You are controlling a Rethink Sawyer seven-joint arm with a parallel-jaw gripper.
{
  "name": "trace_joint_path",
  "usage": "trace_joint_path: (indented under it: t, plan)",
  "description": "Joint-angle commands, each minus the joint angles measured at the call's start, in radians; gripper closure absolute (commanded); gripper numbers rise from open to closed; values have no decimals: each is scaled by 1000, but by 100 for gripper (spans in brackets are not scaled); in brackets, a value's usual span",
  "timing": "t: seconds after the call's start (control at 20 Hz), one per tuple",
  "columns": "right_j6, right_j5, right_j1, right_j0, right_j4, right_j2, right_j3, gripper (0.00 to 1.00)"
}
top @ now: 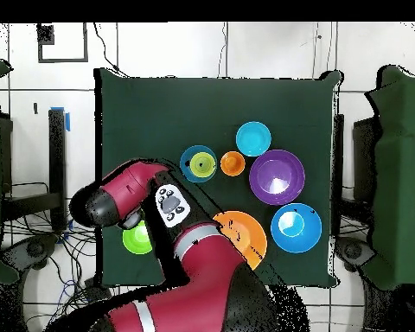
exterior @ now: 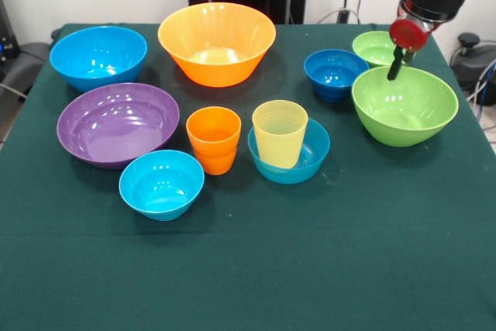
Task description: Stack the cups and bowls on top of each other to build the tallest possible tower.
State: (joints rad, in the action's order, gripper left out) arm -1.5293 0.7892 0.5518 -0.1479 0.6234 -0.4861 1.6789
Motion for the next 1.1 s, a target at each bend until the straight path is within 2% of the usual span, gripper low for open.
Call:
trace_joint_path:
  t: [0.05,0.65,1.1]
  plan:
    - [-123,-67,-51,4,-9,39,19,0]
    - [-137,-120,-70,10,29,71,41,0]
    - [-123,-128,-85,27,11,89,28,0]
